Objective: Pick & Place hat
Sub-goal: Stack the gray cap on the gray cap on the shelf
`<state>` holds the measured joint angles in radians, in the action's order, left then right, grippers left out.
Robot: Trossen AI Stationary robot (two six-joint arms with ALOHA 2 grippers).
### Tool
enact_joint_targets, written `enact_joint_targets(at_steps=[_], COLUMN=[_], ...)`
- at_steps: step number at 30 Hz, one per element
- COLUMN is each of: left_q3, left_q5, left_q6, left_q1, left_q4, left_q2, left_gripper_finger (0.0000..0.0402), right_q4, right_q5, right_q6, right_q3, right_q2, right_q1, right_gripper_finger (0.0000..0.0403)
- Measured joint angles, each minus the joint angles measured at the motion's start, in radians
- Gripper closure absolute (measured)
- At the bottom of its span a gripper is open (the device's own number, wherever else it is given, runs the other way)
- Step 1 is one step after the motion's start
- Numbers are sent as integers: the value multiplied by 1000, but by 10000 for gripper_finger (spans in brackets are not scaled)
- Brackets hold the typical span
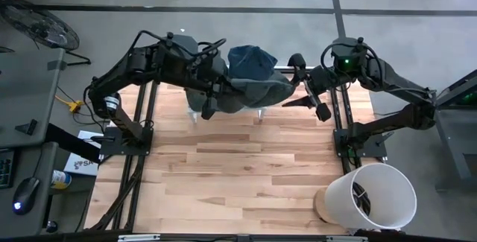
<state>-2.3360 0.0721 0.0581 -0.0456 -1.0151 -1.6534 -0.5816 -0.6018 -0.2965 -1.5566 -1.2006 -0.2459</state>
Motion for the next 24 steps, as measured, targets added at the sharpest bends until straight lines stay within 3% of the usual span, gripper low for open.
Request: enact_joint_targets(at_steps=[7, 12, 21, 24], left_q3=[0, 0, 0, -1], left_q5=[5, 5, -37, -44], left_q6=[4, 22, 28, 29], left_q1=[0, 0, 0, 9], left_q4=[3, 3, -8, 40], left_q2=[-3, -3, 3, 12], left_gripper_finger=[380, 369, 174, 136], right_q4=[-19, -40, -72, -81], right_q5=[19, 16, 19, 19], right_q6=[-5, -2, 1, 18], right_q3=[0, 0, 0, 0], right_q2=[1, 1, 1, 1], right_q1=[0, 0, 18, 30], right_gripper_finger=[387, 398, 401, 402])
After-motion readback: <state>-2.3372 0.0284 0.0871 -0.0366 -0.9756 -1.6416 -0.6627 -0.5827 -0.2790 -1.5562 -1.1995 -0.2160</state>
